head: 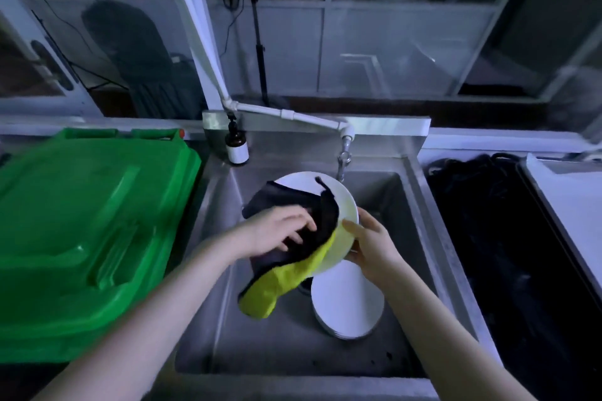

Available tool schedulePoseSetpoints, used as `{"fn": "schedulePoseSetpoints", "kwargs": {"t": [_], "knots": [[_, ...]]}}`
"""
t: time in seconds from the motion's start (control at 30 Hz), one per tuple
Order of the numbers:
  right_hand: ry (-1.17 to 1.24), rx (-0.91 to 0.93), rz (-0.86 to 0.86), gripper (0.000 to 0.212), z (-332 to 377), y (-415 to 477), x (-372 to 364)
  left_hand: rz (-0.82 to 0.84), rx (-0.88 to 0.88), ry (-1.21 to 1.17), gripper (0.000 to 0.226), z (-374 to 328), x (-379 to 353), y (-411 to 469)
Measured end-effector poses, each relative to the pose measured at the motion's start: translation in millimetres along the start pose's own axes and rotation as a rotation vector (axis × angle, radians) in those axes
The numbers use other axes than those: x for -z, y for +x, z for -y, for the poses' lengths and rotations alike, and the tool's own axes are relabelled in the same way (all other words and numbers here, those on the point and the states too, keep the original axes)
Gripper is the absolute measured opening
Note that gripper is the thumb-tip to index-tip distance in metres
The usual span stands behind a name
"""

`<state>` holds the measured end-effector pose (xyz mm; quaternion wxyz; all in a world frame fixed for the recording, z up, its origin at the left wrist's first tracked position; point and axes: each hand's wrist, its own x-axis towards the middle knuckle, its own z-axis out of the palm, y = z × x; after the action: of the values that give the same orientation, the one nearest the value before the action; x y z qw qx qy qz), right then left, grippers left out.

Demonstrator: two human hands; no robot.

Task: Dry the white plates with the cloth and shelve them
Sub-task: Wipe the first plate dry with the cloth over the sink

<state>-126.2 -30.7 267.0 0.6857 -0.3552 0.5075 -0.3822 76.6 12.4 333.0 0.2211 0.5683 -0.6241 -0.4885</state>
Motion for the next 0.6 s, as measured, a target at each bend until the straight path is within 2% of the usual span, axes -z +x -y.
{"fn": "schedulePoseSetpoints", "kwargs": {"t": [0.07,0.13,0.17,0.23,0.43,0.5,0.6], "knots": [[-0.010,0.026,-0.030,0.024,1.9,3.2,-6.5,-0.091,-0.162,0.498,0.027,27.2,-0.5,12.6],[0.005,0.036,-0.061,0.023,1.3,6.0,-8.7,-0.209,-0.321,0.789,0.039,46.6,0.0,14.6],[0.017,0.038,-0.081,0.023,1.1,7.1,-9.2,-0.260,-0.375,0.855,0.044,54.9,-1.9,14.8],[0.032,0.044,-0.114,0.023,1.0,9.2,-9.1,-0.336,-0.430,0.875,0.045,64.7,-11.0,14.9],[0.031,0.018,-0.149,0.032,-4.3,12.0,-21.3,-0.292,-0.546,0.935,0.037,51.7,-28.1,32.8],[0.044,0.015,-0.162,0.034,-3.2,12.9,-24.6,-0.287,-0.519,0.954,0.040,45.6,-27.0,42.5],[0.058,0.057,-0.147,0.029,9.3,14.4,-22.9,-0.299,-0.365,0.939,0.051,44.0,-15.3,58.2]]}}
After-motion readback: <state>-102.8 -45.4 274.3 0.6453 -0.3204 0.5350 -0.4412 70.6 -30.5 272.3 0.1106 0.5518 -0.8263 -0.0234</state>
